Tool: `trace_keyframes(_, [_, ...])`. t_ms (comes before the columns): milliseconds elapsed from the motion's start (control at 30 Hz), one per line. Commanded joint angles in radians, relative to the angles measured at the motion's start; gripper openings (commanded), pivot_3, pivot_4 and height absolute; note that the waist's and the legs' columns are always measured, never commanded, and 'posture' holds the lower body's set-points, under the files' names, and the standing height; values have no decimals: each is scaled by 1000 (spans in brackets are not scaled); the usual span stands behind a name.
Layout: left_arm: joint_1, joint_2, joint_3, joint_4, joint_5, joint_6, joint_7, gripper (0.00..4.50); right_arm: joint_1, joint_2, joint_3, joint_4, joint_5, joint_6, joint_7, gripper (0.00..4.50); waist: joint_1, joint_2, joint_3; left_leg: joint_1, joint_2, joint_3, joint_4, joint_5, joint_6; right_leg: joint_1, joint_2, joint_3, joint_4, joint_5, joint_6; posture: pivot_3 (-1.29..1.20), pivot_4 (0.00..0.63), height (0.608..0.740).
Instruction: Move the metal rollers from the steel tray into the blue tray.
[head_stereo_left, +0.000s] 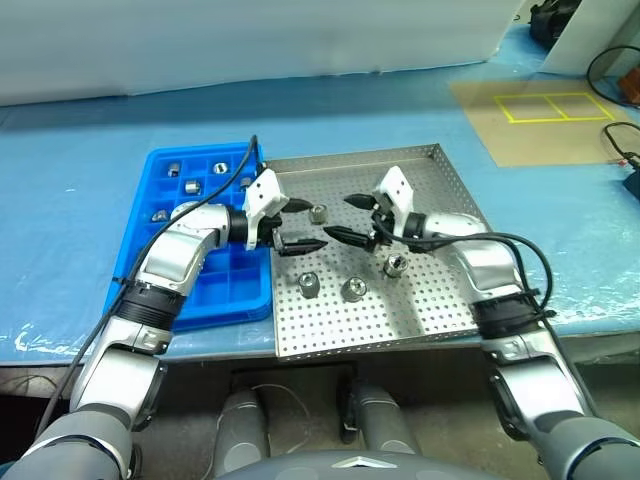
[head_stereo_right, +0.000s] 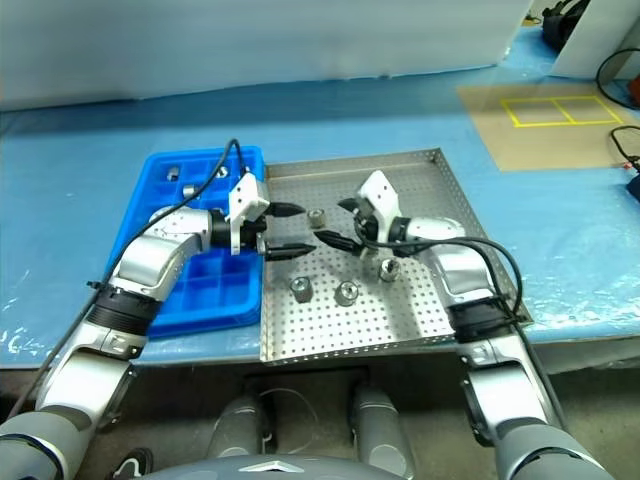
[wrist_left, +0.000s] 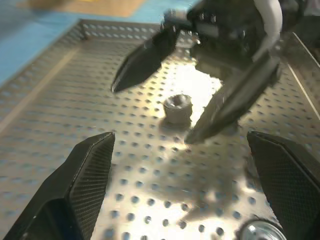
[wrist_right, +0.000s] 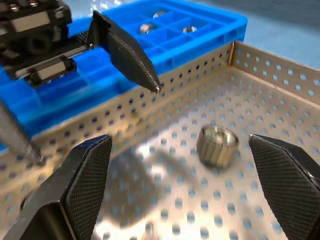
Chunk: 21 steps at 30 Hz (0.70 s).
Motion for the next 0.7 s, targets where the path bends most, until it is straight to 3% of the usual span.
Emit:
trace_keyframes(33, [-37, 4, 3, 61, 40, -69, -1, 4469, 16, -13, -24, -50, 9, 5, -21, 4500, -7, 0, 0, 1, 0, 0, 0, 0, -1, 1, 0, 0, 0, 0, 0, -416, 150, 740])
trace_keyframes(233, [-103, -37, 19, 269, 109, -176, 54, 4469, 25, -44, -106, -47, 28, 21, -83, 4500, -18, 0, 0, 0, -1, -1, 6, -2, 2, 4, -1, 0, -1, 2, 2, -424, 150, 740])
trace_keyframes(533, [-41, 28, -46, -5, -26, 55, -260, 4469, 98, -128, -224, -58, 41, 35, -137, 4500, -21, 0, 0, 0, -1, 0, 5, -3, 7, 5, -2, 1, -4, 2, 2, -483, 150, 740])
trace_keyframes(700, [-73, 112, -80, 16, 4, 58, -377, 4469, 140, -106, -209, -99, 41, 37, -162, 4500, -42, 1, 0, 3, -1, 1, 5, -3, 3, 5, -1, 1, -2, 2, 3, -502, 150, 740])
